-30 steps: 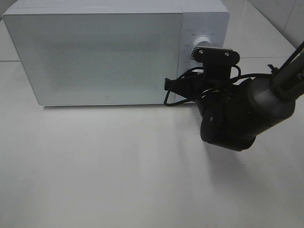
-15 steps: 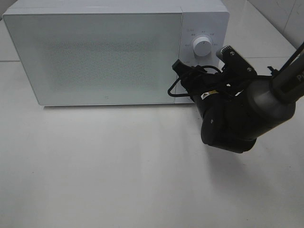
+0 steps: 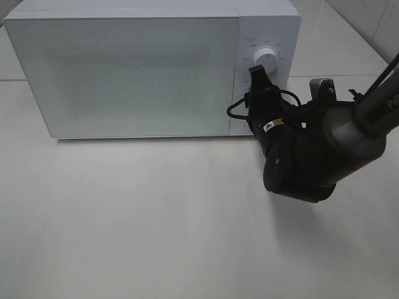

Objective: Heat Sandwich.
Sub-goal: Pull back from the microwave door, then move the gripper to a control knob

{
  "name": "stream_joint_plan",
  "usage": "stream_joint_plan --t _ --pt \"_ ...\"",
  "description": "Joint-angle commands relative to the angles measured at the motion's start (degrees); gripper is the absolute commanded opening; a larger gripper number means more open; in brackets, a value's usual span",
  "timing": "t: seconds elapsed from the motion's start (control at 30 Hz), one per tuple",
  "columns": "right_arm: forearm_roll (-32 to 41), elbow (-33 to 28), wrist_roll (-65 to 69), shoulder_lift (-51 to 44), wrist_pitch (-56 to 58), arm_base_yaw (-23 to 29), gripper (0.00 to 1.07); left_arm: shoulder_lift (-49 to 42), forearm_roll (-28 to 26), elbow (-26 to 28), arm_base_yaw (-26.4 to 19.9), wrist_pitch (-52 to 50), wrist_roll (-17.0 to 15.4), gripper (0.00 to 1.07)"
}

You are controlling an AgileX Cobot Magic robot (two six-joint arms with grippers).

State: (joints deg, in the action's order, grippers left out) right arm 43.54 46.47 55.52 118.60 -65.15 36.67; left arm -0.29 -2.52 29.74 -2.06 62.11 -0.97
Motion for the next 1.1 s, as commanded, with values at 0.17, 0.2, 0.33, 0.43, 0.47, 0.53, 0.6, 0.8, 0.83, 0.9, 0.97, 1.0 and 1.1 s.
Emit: stream_joint_plan --t 0.17,0.2,0.33,0.43,0.47,0.53,0.6,0.8,0.83,0.9,0.97,1.0,1.1 --pt "-1.66 1.15 14.38 -0.29 -3.21 -0.06 0.04 -1.32 0.06 -0.11 0.06 -0.80 0.06 0.98" --pt "-1.66 1.15 14.38 -0.29 -3.21 -0.06 0.04 -1.32 0.06 -0.11 0.06 -0.80 0.06 0.98" --pt "-1.66 1.15 23.15 -0.29 -3.21 -0.06 0.04 -1.32 0.06 -0.11 0.06 -0.80 0.06 0.98" --pt "-1.66 1.15 27.56 -0.29 -4.41 -0.06 0.04 -1.32 0.06 -0.11 0.06 -0.80 0.06 0.98" --pt "-1.66 1.15 28.82 -0.29 -4.70 -0.06 0.04 -1.32 0.06 -0.11 0.06 -0.80 0.06 0.98" --pt "-1.66 1.15 29.91 -0.29 -5.21 -0.06 0.04 -1.32 0.06 -0.11 0.06 -0.80 0.06 0.98" --pt "-1.83 1.15 30.94 -0.29 -5.50 -0.06 0.05 -1.32 0.06 -0.11 0.06 -0.80 0.06 0.98" --pt "-2.01 1.15 26.64 -0.29 -5.50 -0.06 0.06 -1.32 0.06 -0.11 0.06 -0.80 0.06 0.98" --pt "-2.01 1.15 25.95 -0.29 -5.50 -0.06 0.06 -1.32 0.06 -0.11 0.06 -0.80 0.06 0.98" --pt "-2.35 1.15 24.92 -0.29 -5.50 -0.06 0.07 -1.32 0.06 -0.11 0.06 -0.80 0.06 0.98" --pt "-3.38 1.15 24.06 -0.29 -5.50 -0.06 0.08 -1.32 0.06 -0.11 0.06 -0.80 0.06 0.98" --pt "-3.61 1.15 23.38 -0.29 -5.50 -0.06 0.08 -1.32 0.06 -0.11 0.06 -0.80 0.06 0.98" --pt "-3.61 1.15 23.38 -0.29 -5.50 -0.06 0.09 -1.32 0.06 -0.11 0.06 -0.80 0.06 0.98"
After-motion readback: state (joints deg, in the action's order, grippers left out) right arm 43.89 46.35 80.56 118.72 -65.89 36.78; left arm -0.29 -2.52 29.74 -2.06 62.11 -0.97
